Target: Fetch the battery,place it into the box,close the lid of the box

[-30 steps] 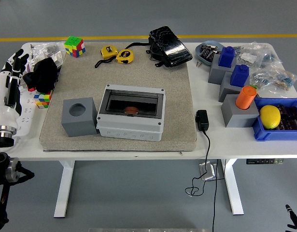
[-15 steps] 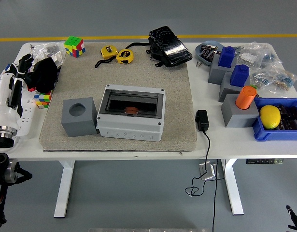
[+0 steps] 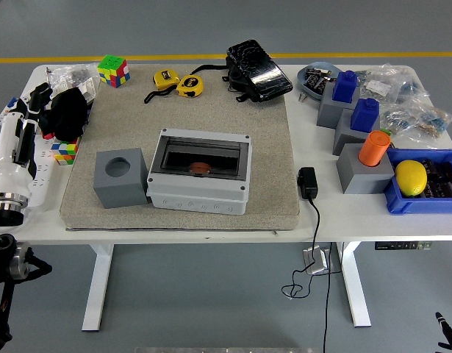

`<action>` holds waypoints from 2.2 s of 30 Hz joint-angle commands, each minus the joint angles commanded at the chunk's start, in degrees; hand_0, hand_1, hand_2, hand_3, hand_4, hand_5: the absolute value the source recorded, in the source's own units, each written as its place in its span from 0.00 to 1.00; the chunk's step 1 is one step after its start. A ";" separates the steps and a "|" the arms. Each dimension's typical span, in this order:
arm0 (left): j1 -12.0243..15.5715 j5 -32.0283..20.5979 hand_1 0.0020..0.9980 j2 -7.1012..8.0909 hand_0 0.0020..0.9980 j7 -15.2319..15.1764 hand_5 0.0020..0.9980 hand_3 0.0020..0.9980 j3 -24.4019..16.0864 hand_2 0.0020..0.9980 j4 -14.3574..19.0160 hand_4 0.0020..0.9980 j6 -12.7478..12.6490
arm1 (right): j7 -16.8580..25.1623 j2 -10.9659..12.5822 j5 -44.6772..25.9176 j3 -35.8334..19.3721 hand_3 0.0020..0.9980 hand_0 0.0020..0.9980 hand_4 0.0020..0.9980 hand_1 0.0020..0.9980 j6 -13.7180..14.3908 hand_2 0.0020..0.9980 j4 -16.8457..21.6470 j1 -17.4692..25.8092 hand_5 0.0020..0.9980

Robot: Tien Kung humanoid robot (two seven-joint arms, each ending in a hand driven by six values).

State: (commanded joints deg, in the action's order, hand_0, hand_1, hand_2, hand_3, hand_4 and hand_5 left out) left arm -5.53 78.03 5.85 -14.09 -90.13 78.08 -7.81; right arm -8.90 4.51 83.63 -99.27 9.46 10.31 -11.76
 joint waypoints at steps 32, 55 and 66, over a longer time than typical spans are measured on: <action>-0.07 -0.19 0.94 -0.10 0.93 -0.09 1.00 0.87 -0.04 0.88 0.24 1.00 -0.44 | 0.14 -0.34 -0.16 -0.17 0.80 0.84 1.00 0.80 0.02 0.77 0.00 -0.02 1.00; -0.02 -0.29 0.94 -0.19 0.93 -0.22 1.00 0.87 0.20 0.89 0.25 1.00 -0.79 | 0.07 -0.28 -0.37 0.21 0.80 0.84 1.00 0.80 0.03 0.77 0.00 -0.02 1.00; 0.08 -0.22 0.94 -0.09 0.93 -0.28 1.00 0.87 0.36 0.89 0.34 1.00 -0.99 | -0.18 -0.06 -0.38 0.52 0.80 0.84 1.00 0.79 0.03 0.77 0.00 0.03 1.00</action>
State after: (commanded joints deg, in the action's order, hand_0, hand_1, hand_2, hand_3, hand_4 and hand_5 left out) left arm -5.46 77.81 5.76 -14.37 -89.77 78.43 -8.80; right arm -9.08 4.44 83.24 -98.75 9.49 10.31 -11.72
